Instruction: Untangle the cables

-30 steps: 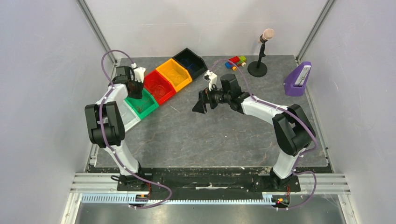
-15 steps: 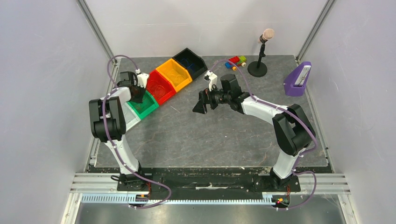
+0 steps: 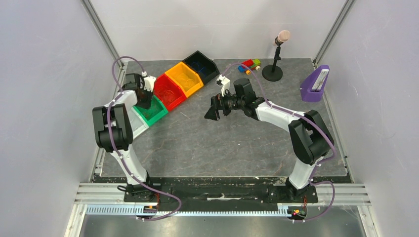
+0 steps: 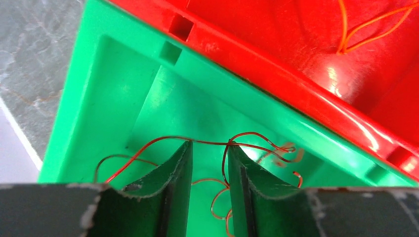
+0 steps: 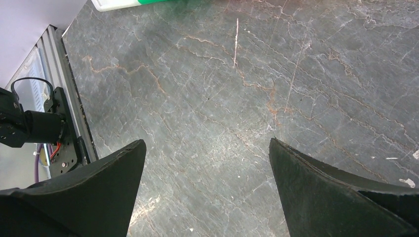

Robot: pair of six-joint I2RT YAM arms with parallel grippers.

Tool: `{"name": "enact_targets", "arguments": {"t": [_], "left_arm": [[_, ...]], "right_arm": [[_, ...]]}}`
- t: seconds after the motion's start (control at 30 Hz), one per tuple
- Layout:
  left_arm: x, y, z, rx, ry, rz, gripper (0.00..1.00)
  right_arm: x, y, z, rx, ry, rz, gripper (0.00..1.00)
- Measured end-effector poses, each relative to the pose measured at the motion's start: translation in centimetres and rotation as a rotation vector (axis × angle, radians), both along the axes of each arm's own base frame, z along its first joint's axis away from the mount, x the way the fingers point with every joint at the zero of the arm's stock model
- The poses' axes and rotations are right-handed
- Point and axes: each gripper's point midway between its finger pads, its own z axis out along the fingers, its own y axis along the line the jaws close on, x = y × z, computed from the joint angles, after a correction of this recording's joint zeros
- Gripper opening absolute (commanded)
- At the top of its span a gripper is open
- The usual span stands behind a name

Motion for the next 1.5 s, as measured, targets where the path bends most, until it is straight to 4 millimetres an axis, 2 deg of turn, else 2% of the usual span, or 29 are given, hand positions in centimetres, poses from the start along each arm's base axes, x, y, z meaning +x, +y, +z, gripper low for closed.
{"name": "enact_targets", "arguments": {"t": [0.1, 0.23, 0.4, 0.7, 0.83, 0.9, 1.07, 1.2, 1.3, 1.5], "left_arm": [[-0.3, -0.1, 1.5, -0.004, -0.015, 0.006, 0.42], [-0.3, -0.4, 4.4, -0.015, -0.061, 0.005, 0.47], [-0.2, -1.1, 7.8, -0.046, -0.126, -0.001, 0.52], [-0.6, -1.5, 10.5, -0.063, -0.138, -0.002, 0.54], [0.7, -1.1, 12.0, -0.039, -0.129, -0.060, 0.54], [0.9, -1.7, 12.2, -0.059, -0.117, -0.118, 0.54], [-1.1, -4.3, 11.6, -0.183, -0.048, -0.224, 0.53], [-2.1, -5.7, 11.4, -0.254, -0.016, -0.258, 0.52], [-2.3, -6.1, 11.2, -0.276, -0.003, -0.262, 0.51], [-1.3, -5.7, 9.9, -0.279, 0.016, -0.227, 0.48]], "right_arm": [[-0.1, 0.0, -0.1, -0.004, 0.003, 0.001, 0.98], [-0.2, -0.1, -0.1, -0.008, 0.007, 0.002, 0.98], [-0.4, -0.3, 0.8, -0.003, -0.009, 0.005, 0.98], [-0.6, -0.5, 2.0, 0.002, -0.042, 0.013, 0.98], [-0.7, -0.6, 2.3, 0.001, -0.054, 0.017, 0.98], [-0.8, -0.7, 2.2, -0.003, -0.057, 0.020, 0.98], [-1.3, -1.0, 1.5, -0.018, -0.046, 0.025, 0.98], [-1.4, -1.1, 1.1, -0.024, -0.040, 0.027, 0.98], [-1.4, -1.1, 1.1, -0.025, -0.039, 0.027, 0.98], [-1.5, -1.1, 1.1, -0.026, -0.036, 0.027, 0.98]]}}
